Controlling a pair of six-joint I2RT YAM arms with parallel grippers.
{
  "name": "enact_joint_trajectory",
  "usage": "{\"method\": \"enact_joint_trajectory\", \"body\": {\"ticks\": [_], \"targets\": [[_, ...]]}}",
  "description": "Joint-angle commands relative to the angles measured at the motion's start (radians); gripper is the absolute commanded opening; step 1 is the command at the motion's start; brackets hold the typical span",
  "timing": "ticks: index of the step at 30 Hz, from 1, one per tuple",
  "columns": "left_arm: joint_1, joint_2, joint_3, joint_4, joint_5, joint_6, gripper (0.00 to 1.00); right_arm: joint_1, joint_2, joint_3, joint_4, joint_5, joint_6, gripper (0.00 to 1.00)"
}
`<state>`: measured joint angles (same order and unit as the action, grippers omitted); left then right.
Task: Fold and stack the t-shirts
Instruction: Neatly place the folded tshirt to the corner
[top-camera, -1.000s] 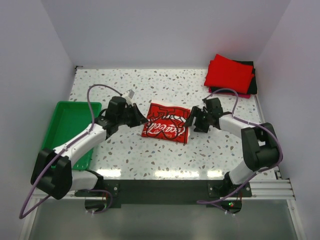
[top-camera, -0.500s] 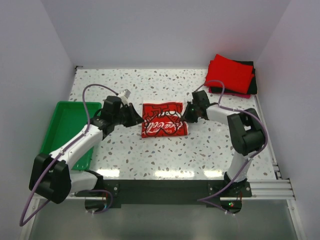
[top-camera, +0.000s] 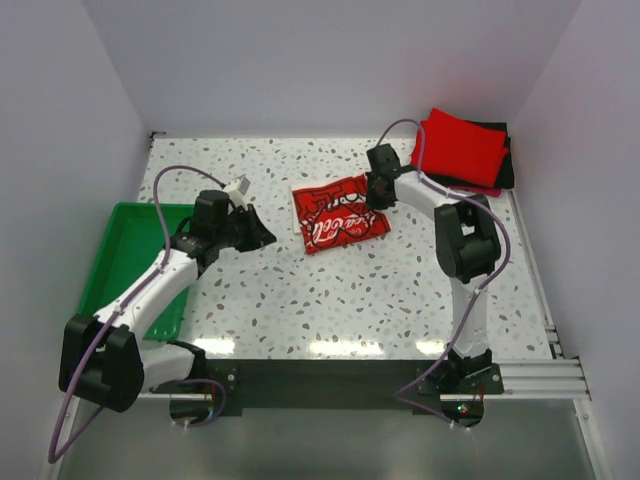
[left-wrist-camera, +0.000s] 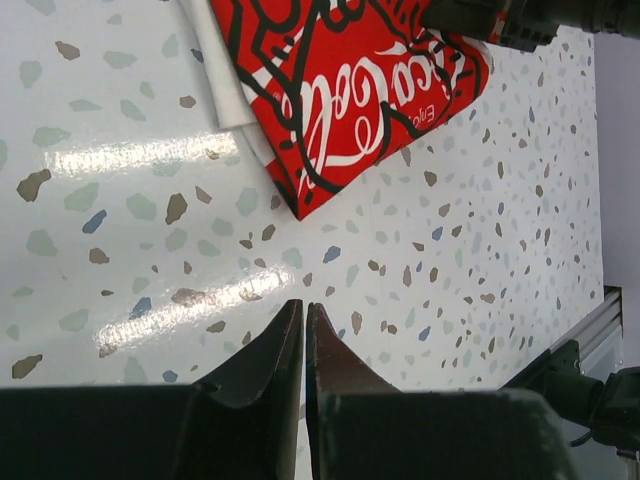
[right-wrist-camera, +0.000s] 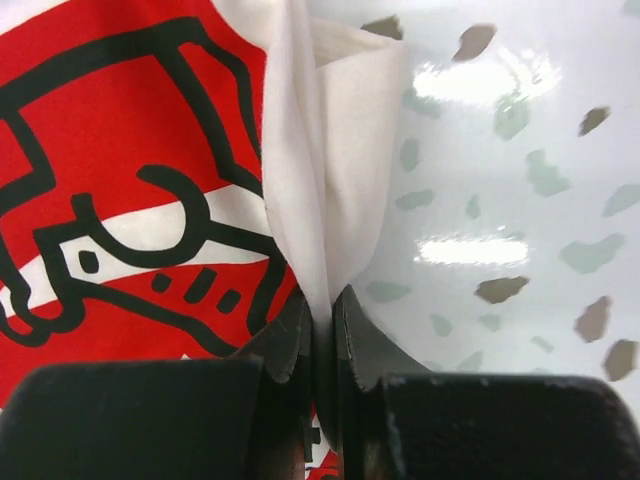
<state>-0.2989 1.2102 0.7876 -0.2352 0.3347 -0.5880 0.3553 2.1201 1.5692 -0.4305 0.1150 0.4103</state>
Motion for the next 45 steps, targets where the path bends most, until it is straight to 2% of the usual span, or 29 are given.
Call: {"method": "enact_joint_trajectory", "body": {"ticks": [1,6,13,23,34,45], "targets": [[0.01,-0.02,0.018,0.004,0.043,0.056,0.09,-0.019,0.015,0.125,-0.088,0.138,-0.117,0.0],[0.015,0.002,0.021,-0.019,0.049,0.096,0.09,-0.062,0.106,0.401,-0.212,0.253,-0.223,0.0],[0.032,0.031,0.027,-0.032,0.061,0.131,0.09,-0.122,0.185,0.677,-0.28,0.342,-0.382,0.0],[0.05,0.063,0.019,-0.016,0.113,0.132,0.08,-0.207,0.277,0.914,-0.255,0.396,-0.542,0.0],[0.064,0.065,0.006,-0.01,0.125,0.136,0.08,-0.272,0.261,1.0,-0.202,0.402,-0.617,0.0],[0.066,0.063,-0.008,-0.007,0.13,0.134,0.08,-0.337,0.184,0.986,-0.16,0.417,-0.643,0.0]]}}
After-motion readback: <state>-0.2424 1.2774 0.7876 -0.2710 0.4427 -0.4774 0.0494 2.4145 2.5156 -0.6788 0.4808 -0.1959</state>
